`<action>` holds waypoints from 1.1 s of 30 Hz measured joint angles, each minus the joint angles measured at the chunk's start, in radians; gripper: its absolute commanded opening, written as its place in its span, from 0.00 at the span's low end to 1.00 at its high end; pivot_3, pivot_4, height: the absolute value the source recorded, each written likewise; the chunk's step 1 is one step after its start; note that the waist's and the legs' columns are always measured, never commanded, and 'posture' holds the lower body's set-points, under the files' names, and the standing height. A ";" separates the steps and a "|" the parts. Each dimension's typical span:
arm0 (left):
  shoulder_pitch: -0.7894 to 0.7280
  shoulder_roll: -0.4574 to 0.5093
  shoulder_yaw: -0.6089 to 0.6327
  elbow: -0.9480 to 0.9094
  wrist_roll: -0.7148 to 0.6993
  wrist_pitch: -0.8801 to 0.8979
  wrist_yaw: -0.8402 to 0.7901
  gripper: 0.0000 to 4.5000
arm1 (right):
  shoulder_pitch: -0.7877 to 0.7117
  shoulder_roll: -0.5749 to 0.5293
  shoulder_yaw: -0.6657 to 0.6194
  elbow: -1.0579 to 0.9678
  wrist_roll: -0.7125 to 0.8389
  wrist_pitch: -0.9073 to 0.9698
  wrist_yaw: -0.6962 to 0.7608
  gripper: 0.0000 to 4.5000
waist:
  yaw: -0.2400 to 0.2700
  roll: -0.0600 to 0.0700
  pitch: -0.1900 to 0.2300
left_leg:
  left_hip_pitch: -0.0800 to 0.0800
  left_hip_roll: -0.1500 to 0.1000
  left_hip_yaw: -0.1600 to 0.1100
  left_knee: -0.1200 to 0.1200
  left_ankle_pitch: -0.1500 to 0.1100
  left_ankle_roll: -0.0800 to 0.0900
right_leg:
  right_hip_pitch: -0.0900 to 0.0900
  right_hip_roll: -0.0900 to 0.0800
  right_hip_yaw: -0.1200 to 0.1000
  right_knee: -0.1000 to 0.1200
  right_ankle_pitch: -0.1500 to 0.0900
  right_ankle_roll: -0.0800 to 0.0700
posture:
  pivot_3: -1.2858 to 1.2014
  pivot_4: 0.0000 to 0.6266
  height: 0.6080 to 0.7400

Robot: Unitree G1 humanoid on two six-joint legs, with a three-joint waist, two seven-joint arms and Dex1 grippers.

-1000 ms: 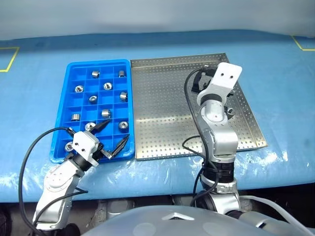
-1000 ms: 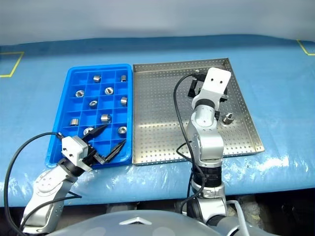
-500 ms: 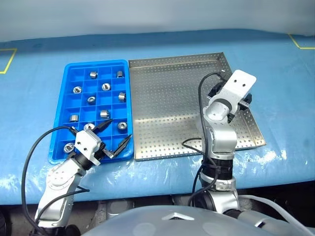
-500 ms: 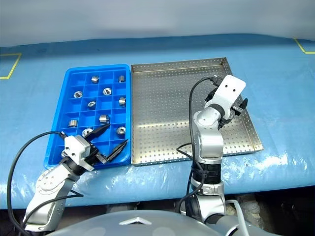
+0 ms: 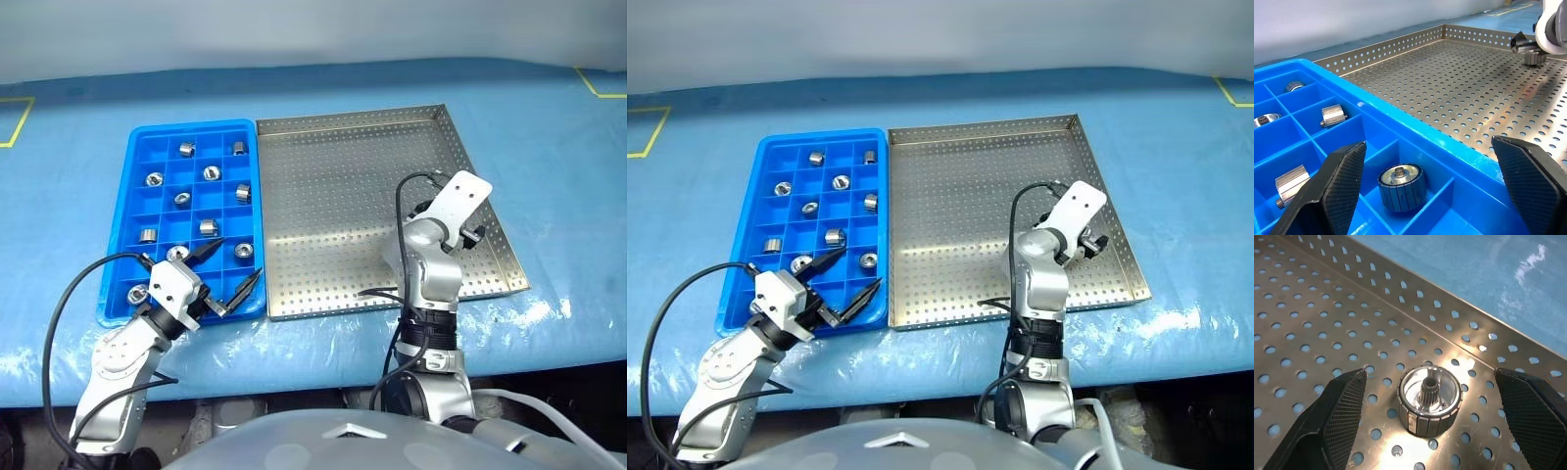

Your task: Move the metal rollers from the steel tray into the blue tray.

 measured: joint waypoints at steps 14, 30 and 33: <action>0.002 -0.002 -0.001 0.000 0.000 0.001 0.003 1.00 | -0.027 -0.002 0.008 0.174 0.051 -0.186 -0.025 0.79 | -0.001 -0.001 -0.003 | 0.002 0.000 0.000 0.000 0.001 0.001 | 0.001 0.000 0.000 0.000 0.000 -0.001 | 0.53 0.24 1.00; 0.004 -0.035 -0.002 0.000 0.002 -0.004 0.037 1.00 | -0.027 -0.008 0.178 0.161 -0.017 -0.149 0.121 0.37 | 0.004 0.002 -0.004 | 0.001 0.000 0.000 0.000 0.001 0.001 | 0.000 0.001 0.001 0.001 0.000 -0.001 | 0.54 0.24 1.00; 0.015 -0.044 -0.001 -0.003 0.005 -0.006 0.060 1.00 | -0.037 -0.036 0.324 0.060 -0.031 -0.119 0.335 0.37 | 0.011 0.002 -0.004 | 0.001 0.000 -0.001 0.000 0.001 0.001 | 0.000 0.001 0.000 0.000 0.000 -0.001 | 0.55 0.24 1.00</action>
